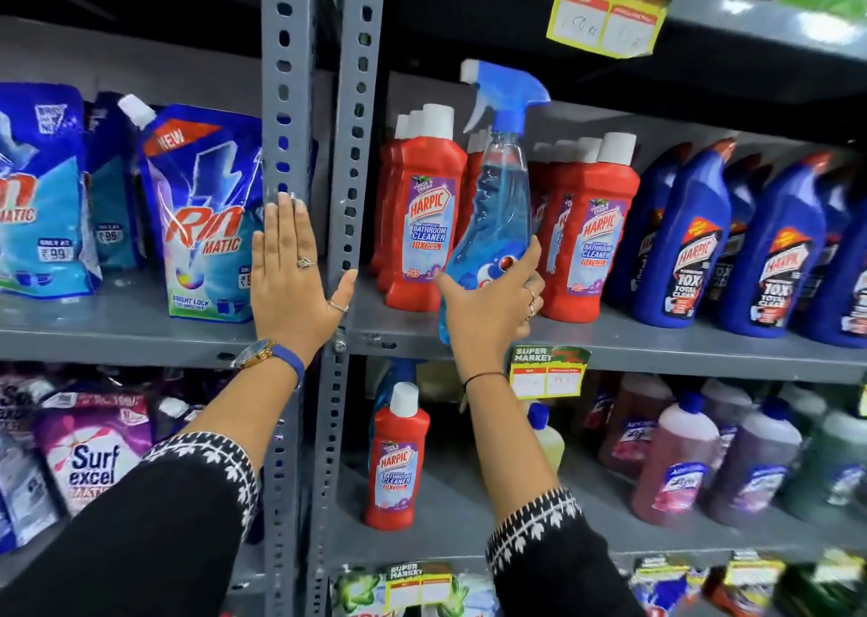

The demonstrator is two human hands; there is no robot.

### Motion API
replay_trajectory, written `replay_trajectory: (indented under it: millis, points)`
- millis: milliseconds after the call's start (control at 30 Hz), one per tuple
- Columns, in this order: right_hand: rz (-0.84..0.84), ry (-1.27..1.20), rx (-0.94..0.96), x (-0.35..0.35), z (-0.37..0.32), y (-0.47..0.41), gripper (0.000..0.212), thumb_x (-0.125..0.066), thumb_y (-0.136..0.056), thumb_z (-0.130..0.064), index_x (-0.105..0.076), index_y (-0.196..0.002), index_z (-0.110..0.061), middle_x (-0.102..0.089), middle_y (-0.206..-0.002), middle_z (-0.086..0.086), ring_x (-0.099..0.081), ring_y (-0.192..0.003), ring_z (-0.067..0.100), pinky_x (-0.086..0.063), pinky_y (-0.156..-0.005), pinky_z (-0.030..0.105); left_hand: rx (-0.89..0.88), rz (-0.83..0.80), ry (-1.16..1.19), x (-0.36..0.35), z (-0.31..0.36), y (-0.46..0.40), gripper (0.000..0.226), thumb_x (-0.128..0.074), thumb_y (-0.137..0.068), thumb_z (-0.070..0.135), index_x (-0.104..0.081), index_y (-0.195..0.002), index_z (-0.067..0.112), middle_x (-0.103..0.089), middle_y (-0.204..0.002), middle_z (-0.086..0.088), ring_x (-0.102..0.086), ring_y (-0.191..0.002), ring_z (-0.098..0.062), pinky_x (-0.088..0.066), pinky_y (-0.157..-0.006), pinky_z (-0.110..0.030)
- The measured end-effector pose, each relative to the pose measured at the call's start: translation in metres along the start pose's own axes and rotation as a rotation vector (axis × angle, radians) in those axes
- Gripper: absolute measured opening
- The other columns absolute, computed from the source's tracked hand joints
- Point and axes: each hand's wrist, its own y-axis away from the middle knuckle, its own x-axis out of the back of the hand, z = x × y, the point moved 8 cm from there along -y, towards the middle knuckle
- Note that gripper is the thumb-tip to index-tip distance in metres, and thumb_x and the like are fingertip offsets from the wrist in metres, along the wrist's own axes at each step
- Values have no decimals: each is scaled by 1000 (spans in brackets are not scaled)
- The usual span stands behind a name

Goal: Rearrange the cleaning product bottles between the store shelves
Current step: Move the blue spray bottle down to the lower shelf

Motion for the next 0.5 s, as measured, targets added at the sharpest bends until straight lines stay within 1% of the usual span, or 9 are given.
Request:
replay_trajectory:
  millis: [133,233,300,333,367,400,433,467,500]
  points:
    - [-46,-71,45,12,15,39,110,-85,-56,-37,-19,-143,-25,-38,-135,7,-38,-122,26,-37,-98,50,4,4,14,2,1,1,82,-36,-94,50,-4,-150,-1,-9,-156,-20,-3,-144,-28,8,-117,-32]
    - [-83,-125,12,9,57,73,110,-88,-52,-33,-24,-141,-21,-40,-137,5,-35,-126,23,-32,-105,44,8,3,11,3,2,1,82,-36,-94,50,-5,-149,-1,-9,-156,-20,-4,-144,-29,8,-117,-31]
    - [-70,-160,-35,7,92,94,109,-88,-48,-34,-27,-137,-20,-43,-133,4,-37,-127,23,-34,-107,47,13,-3,2,3,1,2,82,-36,-94,50,-6,-149,-2,-9,-156,-20,-5,-144,-30,8,-117,-31]
    - [-60,-189,-60,5,111,102,107,-89,-47,-33,-28,-135,-21,-45,-130,0,-40,-125,19,-36,-106,46,12,0,-3,3,1,1,82,-37,-94,50,-6,-149,-2,-9,-156,-20,-5,-144,-30,8,-117,-31]
    - [-61,-233,-89,4,127,108,105,-91,-47,-28,-30,-133,-22,-45,-126,-7,-42,-122,9,-39,-105,38,11,3,-6,4,2,1,83,-39,-94,49,-6,-149,-2,-9,-156,-20,-6,-144,-31,8,-116,-31]
    - [-72,-284,-127,1,144,112,104,-93,-46,-21,-31,-131,-22,-43,-121,-16,-44,-116,-3,-42,-102,26,12,7,-7,4,2,1,83,-41,-93,48,-7,-149,-2,-10,-155,-21,-6,-144,-31,8,-116,-31]
    - [-94,-318,-162,-1,161,116,104,-93,-46,-13,-32,-131,-20,-40,-118,-20,-45,-112,-9,-42,-97,17,13,10,-7,4,2,1,83,-43,-93,47,-8,-149,-3,-11,-155,-21,-7,-144,-31,8,-116,-31]
    - [-116,-336,-189,-3,177,120,104,-93,-46,-9,-33,-130,-20,-40,-117,-20,-46,-111,-9,-43,-94,14,16,12,-7,4,2,1,83,-44,-93,47,-8,-149,-3,-11,-155,-21,-7,-144,-32,7,-116,-31]
    - [-137,-334,-214,-5,191,124,102,-93,-47,-7,-33,-129,-20,-42,-117,-14,-48,-112,-4,-45,-94,16,17,19,-5,5,2,1,83,-44,-93,47,-9,-149,-3,-11,-155,-21,-8,-144,-32,6,-117,-32]
